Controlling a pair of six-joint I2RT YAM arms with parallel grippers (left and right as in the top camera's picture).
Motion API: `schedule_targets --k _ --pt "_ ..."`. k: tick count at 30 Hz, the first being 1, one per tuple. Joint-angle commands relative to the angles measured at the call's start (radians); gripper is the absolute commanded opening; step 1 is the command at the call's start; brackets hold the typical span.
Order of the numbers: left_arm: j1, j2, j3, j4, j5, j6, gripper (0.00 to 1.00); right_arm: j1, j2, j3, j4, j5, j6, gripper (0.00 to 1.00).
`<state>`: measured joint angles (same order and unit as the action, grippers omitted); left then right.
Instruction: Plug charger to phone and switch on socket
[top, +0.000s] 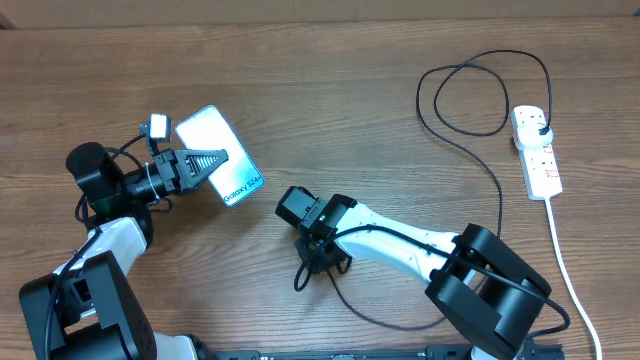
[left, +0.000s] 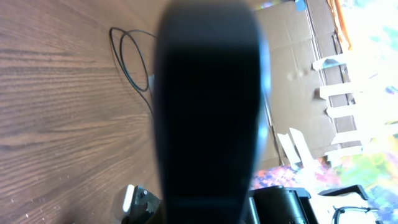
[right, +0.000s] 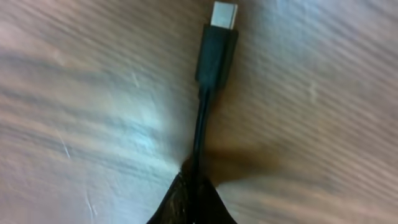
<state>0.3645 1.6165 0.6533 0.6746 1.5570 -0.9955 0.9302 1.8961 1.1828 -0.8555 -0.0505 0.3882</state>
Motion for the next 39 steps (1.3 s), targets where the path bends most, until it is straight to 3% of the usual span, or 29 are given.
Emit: schedule_targets --k 1,8,13,19,30,39 --pt "-0.013 -0.001 0.016 0.002 0.025 -0.006 0.04 -0.001 -0.137 0.043 -0.041 -0.045 -0.003 0.04" --pt "-0.114 -0.001 0.016 0.004 0.025 -0.006 0.04 0.000 -0.404 0.043 -0.058 -0.280 -0.031 0.04" --pt "-0.214 -0.001 0.016 0.035 0.025 -0.006 0.04 0.000 -0.504 0.042 -0.110 -0.292 -0.046 0.04" --pt "-0.241 -0.001 0.016 0.090 0.022 -0.042 0.04 0.000 -0.513 0.034 -0.134 -0.294 -0.045 0.04" --pt "-0.241 -0.001 0.016 0.090 0.023 -0.240 0.04 0.000 -0.506 0.014 -0.081 -0.295 -0.041 0.04" --pt "-0.241 -0.001 0.016 0.090 0.023 -0.264 0.04 -0.005 -0.463 0.014 -0.079 -0.248 -0.041 0.04"
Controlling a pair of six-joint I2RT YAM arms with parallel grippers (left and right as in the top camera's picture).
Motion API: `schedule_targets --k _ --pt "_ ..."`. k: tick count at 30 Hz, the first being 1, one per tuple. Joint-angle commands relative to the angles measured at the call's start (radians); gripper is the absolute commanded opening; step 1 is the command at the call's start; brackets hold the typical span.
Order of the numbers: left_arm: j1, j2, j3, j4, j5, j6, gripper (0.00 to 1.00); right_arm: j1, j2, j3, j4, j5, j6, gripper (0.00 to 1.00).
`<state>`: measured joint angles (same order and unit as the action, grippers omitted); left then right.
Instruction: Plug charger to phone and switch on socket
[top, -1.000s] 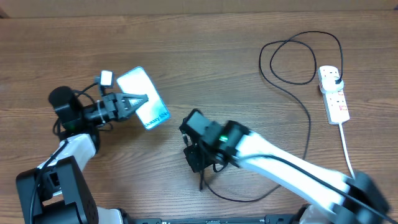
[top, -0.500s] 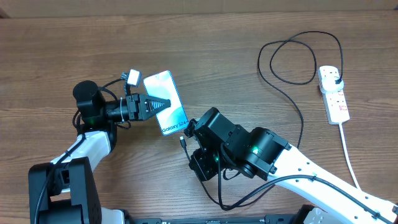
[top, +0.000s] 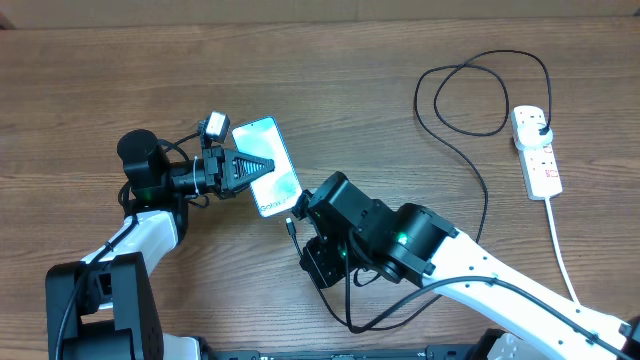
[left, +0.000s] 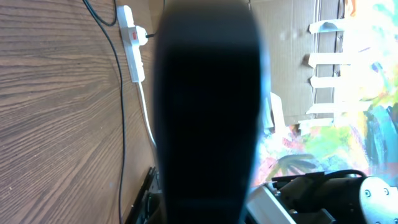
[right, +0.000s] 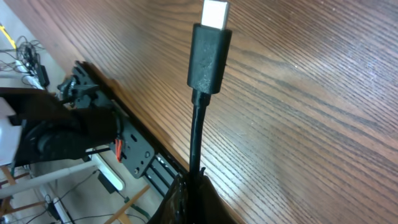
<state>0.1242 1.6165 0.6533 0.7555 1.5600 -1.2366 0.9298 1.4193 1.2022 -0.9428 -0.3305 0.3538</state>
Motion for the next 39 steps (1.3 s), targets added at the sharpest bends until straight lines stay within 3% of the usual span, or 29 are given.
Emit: schedule_targets --k 1,39 --pt "-0.001 -0.001 0.016 0.009 0.020 -0.023 0.04 -0.006 0.014 -0.005 0.011 0.035 -0.007 0.04" --pt "-0.046 -0.001 0.016 0.034 0.020 0.079 0.04 -0.006 0.014 -0.005 -0.006 0.068 -0.042 0.04"
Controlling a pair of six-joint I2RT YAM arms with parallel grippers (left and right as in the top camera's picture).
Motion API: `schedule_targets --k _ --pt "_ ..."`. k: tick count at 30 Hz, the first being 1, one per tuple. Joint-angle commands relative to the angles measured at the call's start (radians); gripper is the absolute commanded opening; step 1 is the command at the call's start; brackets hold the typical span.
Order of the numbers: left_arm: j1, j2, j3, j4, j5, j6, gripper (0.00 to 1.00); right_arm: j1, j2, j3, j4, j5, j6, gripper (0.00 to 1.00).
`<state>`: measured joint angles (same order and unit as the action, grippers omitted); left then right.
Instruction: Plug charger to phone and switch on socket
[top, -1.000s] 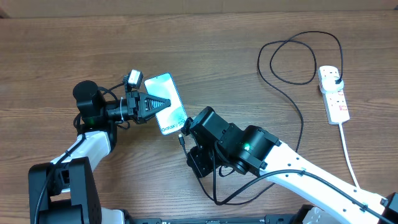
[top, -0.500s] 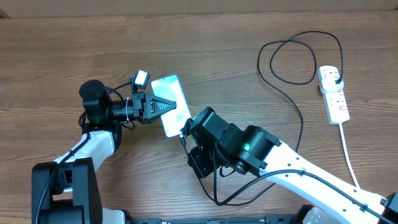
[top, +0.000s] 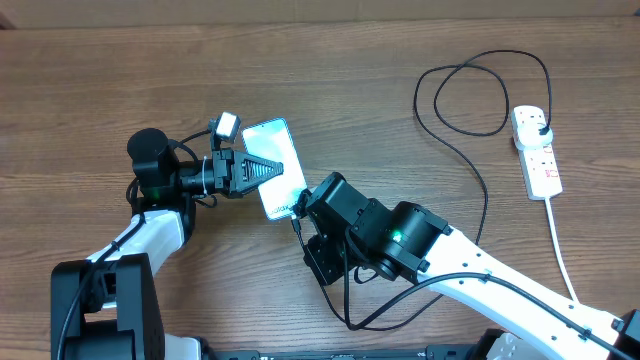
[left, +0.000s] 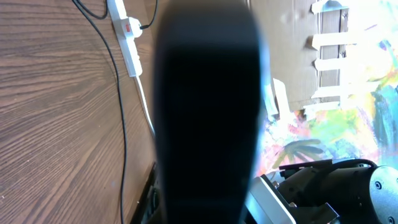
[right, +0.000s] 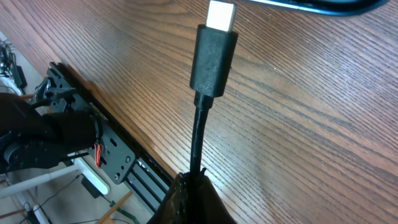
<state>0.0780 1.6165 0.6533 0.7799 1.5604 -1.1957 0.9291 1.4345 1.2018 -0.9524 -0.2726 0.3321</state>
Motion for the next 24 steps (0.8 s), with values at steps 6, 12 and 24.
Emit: schedule_targets --k 6,12,24 --pt "0.000 -0.001 0.016 0.009 0.019 0.033 0.04 -0.005 -0.002 -0.005 0.004 0.006 -0.020 0.04" --pt "0.000 -0.001 0.016 0.009 0.019 0.008 0.04 -0.005 -0.002 -0.005 0.008 0.006 -0.020 0.04" --pt "0.000 -0.001 0.016 0.005 0.019 0.002 0.04 -0.005 -0.002 -0.005 0.008 0.010 -0.024 0.04"
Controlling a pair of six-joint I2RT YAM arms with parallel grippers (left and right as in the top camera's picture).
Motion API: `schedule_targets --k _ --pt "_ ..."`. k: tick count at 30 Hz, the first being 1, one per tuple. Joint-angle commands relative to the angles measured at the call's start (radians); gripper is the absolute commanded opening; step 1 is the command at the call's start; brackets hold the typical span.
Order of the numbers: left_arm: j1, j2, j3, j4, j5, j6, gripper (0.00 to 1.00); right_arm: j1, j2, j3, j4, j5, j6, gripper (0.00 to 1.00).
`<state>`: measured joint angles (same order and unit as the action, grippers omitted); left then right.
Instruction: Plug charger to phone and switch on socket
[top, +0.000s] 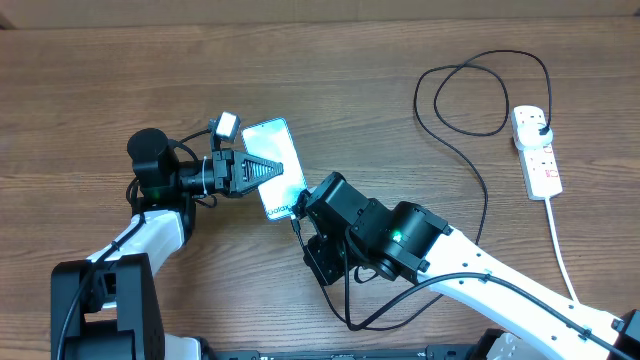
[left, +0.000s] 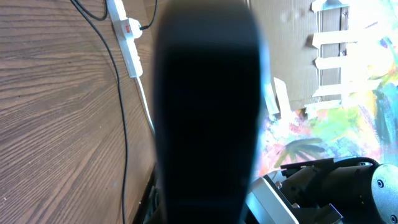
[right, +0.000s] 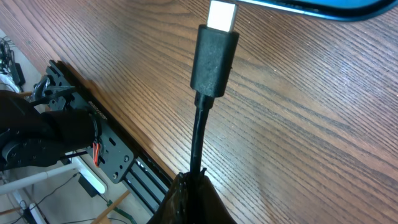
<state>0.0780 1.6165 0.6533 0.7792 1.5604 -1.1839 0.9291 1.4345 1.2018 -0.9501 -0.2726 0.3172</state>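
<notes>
A white-backed phone (top: 272, 167) is held off the table, my left gripper (top: 262, 170) shut on it. In the left wrist view the phone (left: 208, 112) is a dark blur filling the middle. My right gripper (right: 194, 186) is shut on the black charger cable just behind its plug (right: 214, 59). The plug's silver tip sits just below the phone's blue bottom edge (right: 311, 9). Overhead, the right gripper (top: 298, 222) is right under the phone's lower end. The white socket strip (top: 536, 150) with a red switch lies at far right.
The black cable (top: 480, 170) loops from the strip across the right of the table and under my right arm (top: 400, 245). A white lead (top: 570, 280) runs from the strip toward the front edge. The table's front rail (right: 106, 155) shows in the right wrist view.
Almost nothing moved. The phone's blue edge has spread slightly further over the plug tip in the right wrist view; both grippers keep their holds.
First my left gripper held the phone at the left and my right held the cable low near the table. Then the phone was further right and the right gripper raised with the plug beside it. Since then the plug tip has stood just under the phone's bottom edge.
</notes>
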Motion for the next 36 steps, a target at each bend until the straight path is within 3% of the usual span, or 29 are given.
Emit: schedule_targets --k 1,17,36 --pt "0.000 -0.001 0.016 0.004 0.019 -0.010 0.04 -0.006 -0.002 -0.005 0.006 0.010 -0.009 0.04" --pt "-0.026 -0.001 0.016 0.004 0.019 -0.050 0.04 -0.006 -0.001 -0.005 0.027 0.011 -0.012 0.04" --pt "-0.049 -0.001 0.016 0.007 0.018 0.010 0.04 -0.005 -0.002 -0.005 -0.001 0.043 -0.012 0.04"
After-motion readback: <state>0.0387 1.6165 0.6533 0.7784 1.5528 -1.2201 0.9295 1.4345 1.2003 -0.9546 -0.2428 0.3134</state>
